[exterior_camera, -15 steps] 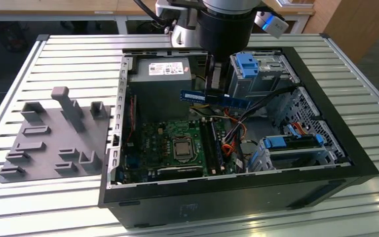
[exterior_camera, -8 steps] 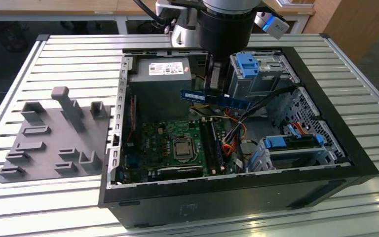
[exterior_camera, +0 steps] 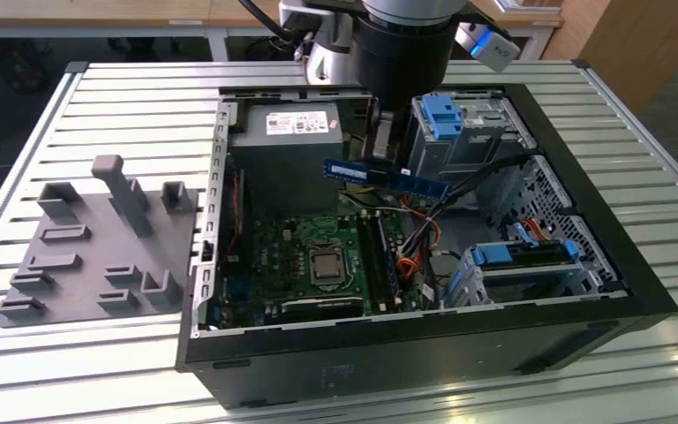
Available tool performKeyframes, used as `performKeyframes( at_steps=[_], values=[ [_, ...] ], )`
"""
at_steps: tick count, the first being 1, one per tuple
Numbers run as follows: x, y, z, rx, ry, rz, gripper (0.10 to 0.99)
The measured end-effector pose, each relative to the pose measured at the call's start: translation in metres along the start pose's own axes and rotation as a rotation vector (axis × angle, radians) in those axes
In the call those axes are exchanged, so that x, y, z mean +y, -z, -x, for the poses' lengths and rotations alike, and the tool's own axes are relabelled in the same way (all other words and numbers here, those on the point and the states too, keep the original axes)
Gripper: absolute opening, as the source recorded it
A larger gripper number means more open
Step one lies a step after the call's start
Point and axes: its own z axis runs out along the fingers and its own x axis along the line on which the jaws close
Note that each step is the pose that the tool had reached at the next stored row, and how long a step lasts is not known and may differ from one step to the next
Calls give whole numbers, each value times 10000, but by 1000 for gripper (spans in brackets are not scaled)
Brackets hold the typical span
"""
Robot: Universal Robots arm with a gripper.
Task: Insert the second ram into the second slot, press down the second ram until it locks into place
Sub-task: 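Press down the second ram until it locks into place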
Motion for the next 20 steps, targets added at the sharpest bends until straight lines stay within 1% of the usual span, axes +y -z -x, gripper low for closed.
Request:
performKeyframes(
  at_steps=[20],
  values=[
    [0,-1,0,8,-954,-15,137]
  ],
)
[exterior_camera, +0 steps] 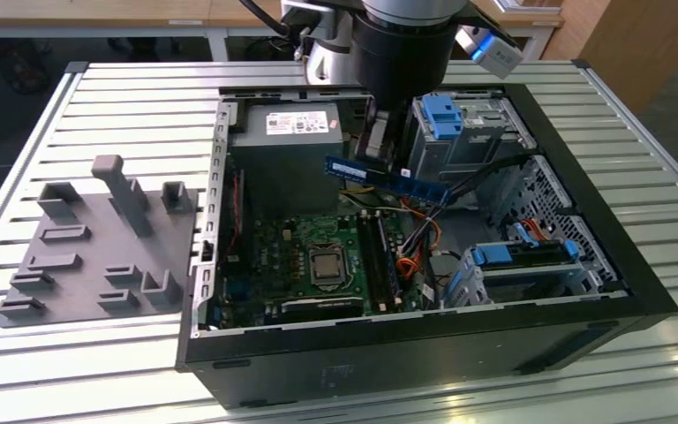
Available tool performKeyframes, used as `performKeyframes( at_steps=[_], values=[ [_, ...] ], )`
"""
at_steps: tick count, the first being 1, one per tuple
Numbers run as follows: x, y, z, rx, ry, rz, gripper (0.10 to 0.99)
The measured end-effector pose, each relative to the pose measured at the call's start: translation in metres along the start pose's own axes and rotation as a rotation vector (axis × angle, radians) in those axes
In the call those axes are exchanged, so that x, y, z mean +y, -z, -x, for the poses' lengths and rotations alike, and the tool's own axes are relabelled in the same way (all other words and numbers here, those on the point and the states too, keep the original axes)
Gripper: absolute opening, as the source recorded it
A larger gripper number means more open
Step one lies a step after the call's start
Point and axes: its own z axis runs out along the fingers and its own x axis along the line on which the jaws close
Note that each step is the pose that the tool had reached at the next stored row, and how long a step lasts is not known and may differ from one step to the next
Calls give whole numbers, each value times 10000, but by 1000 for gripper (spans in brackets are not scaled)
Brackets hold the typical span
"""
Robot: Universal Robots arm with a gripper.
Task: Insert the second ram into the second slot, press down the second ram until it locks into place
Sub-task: 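Press down the second ram until it locks into place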
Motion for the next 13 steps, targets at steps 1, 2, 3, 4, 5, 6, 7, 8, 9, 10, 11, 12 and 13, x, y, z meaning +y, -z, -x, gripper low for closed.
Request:
performKeyframes(
  at_steps=[1,2,3,4,5,6,7,8,9,10,11,12,13],
  values=[
    [0,0,0,0,-44,0,137],
    [0,0,0,0,-88,-1,137],
    [0,0,0,0,-133,-2,137],
    [0,-1,0,0,-182,-3,137],
    [0,0,0,1,-227,-4,137],
    [0,0,0,2,-272,-4,137],
    [0,-1,0,2,-317,-5,137],
    [0,-1,0,2,-362,-6,137],
    [0,-1,0,2,-409,-6,137],
    [0,-1,0,3,-461,-7,137],
    [0,-1,0,3,-510,-8,137],
    [0,-1,0,5,-655,-10,137],
    [0,-1,0,5,-704,-11,137]
  ],
)
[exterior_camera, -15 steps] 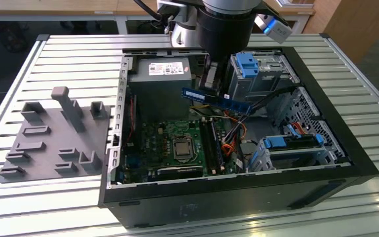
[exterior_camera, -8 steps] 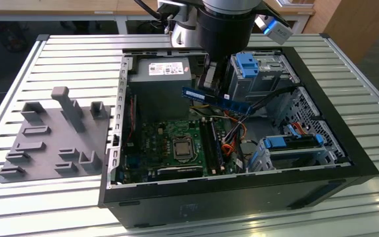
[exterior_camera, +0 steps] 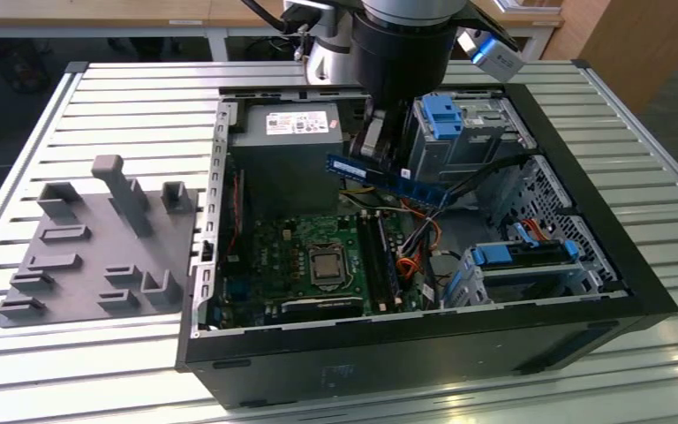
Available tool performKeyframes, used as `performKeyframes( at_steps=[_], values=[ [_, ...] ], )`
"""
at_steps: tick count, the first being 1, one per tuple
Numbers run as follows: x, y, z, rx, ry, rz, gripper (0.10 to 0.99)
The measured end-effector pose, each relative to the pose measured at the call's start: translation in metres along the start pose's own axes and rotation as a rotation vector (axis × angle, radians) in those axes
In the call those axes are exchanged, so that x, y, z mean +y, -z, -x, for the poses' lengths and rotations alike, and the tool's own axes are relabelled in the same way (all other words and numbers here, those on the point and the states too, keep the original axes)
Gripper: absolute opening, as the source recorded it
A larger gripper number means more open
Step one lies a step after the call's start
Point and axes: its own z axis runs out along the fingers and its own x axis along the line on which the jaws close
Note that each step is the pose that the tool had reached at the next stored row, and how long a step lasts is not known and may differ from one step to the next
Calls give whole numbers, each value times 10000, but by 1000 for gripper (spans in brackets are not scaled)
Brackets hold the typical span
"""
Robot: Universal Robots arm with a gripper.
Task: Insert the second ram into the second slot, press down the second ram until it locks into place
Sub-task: 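Press down the second ram until it locks into place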
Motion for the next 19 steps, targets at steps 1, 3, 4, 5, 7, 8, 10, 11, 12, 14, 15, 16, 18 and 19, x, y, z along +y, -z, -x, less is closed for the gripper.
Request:
performKeyframes(
  at_steps=[1,3,4,5,7,8,10,11,12,14,15,16,18,19],
  values=[
    [0,0,0,1,-48,-1,137],
    [0,0,0,1,-149,-3,137],
    [0,0,0,1,-197,-3,137],
    [0,-1,0,1,-244,-4,137],
    [0,-1,0,2,-340,-6,137],
    [0,-1,0,3,-387,-7,137],
    [0,-1,0,3,-485,-8,137],
    [0,-1,0,4,-532,-9,137],
    [0,-1,0,4,-580,-9,137],
    [0,-1,0,5,-676,-11,137],
    [0,-1,0,5,-726,-12,137],
    [0,-1,0,5,-777,-13,137],
    [0,-1,0,6,-883,-14,137],
    [0,-2,0,7,-935,-15,137]
  ],
)
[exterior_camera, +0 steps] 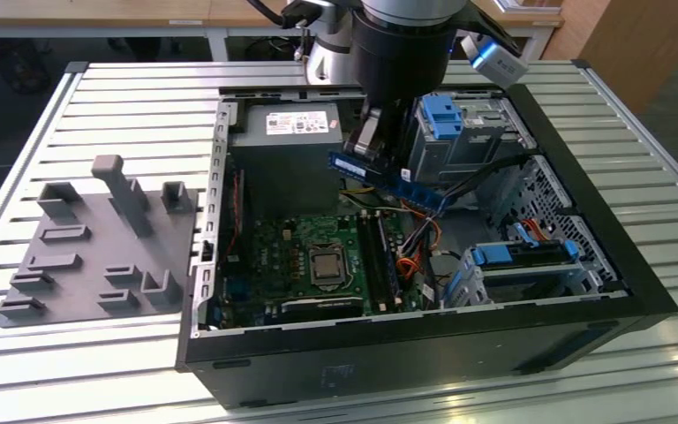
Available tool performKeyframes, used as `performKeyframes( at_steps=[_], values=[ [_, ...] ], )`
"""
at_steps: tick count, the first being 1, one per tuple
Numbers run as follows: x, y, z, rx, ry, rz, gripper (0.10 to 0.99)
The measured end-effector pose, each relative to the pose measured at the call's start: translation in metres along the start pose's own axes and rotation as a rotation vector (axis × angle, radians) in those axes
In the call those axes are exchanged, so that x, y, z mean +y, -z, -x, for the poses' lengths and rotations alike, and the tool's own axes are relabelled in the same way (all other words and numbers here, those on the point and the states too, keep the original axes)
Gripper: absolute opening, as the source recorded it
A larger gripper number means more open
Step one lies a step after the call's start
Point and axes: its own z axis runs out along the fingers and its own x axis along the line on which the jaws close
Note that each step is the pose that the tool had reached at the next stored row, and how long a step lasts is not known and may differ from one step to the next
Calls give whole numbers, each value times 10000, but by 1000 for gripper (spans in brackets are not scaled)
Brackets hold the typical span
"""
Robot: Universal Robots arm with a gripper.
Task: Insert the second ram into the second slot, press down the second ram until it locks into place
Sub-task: 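Press down the second ram until it locks into place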
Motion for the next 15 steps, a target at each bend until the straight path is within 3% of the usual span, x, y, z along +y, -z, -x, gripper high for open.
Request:
performKeyframes(
  at_steps=[15],
  values=[
    [0,-2,0,8,-985,-15,137]
  ],
)
